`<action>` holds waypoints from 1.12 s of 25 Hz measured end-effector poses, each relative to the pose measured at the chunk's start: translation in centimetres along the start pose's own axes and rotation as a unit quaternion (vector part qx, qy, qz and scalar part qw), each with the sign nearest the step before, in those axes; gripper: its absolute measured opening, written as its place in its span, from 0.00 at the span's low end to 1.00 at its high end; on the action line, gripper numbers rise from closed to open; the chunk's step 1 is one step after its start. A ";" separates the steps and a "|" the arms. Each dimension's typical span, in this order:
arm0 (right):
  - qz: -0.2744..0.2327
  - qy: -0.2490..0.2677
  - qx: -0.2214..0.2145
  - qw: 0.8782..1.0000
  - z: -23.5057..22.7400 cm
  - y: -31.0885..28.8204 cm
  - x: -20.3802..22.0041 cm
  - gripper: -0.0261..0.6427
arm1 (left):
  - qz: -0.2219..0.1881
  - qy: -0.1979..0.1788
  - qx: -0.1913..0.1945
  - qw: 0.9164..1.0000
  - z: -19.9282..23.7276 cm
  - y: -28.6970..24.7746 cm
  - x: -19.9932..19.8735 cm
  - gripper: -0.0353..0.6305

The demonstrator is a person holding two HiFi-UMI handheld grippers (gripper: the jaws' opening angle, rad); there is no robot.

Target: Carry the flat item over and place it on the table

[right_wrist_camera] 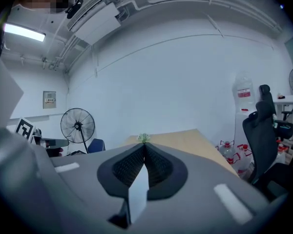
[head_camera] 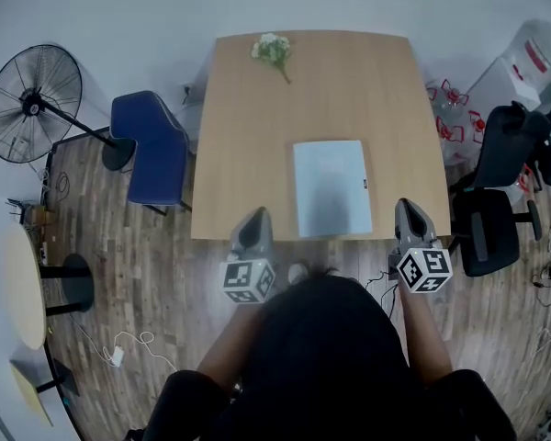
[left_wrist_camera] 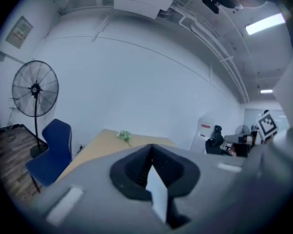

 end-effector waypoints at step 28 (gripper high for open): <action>0.011 0.050 0.010 0.999 0.3 -5.7 0.4 0.04 | 0.022 -0.005 -0.029 0.999 6.5 -4.6 -0.1 0.05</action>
Point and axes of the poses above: the fingertips, and each gripper's own axes: y backward along the fingers, z to its left, x out of its underside, the point moved 4 cm from there along y, backward along the fingers, and after that the axes turned 5 degrees about -z, right-handed, at the moved point
